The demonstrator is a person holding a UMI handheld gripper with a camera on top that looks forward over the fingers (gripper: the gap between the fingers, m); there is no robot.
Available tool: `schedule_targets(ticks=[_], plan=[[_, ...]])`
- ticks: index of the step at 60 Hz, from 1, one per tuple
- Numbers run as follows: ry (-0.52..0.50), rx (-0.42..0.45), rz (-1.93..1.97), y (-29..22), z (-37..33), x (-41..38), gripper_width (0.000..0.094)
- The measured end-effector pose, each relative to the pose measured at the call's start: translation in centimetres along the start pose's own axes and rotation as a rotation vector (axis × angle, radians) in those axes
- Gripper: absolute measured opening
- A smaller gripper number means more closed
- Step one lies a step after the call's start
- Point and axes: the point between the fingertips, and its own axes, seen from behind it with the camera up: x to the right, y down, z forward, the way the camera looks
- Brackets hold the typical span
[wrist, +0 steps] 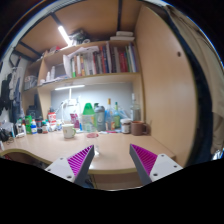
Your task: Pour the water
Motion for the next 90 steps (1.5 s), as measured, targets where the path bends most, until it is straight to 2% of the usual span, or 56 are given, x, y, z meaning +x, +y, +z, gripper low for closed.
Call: schedule_targets(ticks=[17, 32, 34, 38, 39, 49, 50, 53, 54, 64, 72, 79, 90], plan=[[-0.029, 0.006, -0.108, 1.0, 12.6, -8.8, 0.0804], [0.022, 0.005, -0.054, 0.6, 19.7, -9.7, 0.0796], [0.032, 0.0, -0.038, 0.6, 20.2, -9.6, 0.0766], [0.05, -0.008, 0.001, 0.9, 21.5, -9.1, 0.0534], [0.056, -0.015, 0.01, 1.0, 21.6, -9.1, 0.0514], [0.078, 0.013, 0.004, 0.8, 21.6, -9.0, 0.0394], [0.076, 0.01, 0.0, 0.9, 21.6, -9.1, 0.0367], [0.055, 0.009, 0.003, 0.9, 21.6, -9.7, 0.0367], [0.042, 0.007, 0.001, 1.0, 21.7, -10.0, 0.0327], [-0.011, -0.011, -0.045, -0.2, 22.5, -10.8, 0.0321], [0.03, 0.065, -0.322, -6.3, 26.1, -10.7, 0.0323], [0.084, 0.148, -0.775, -13.0, 31.3, -12.0, 0.0322], [0.167, 0.255, -1.609, -16.6, 39.1, -17.7, 0.0319]])
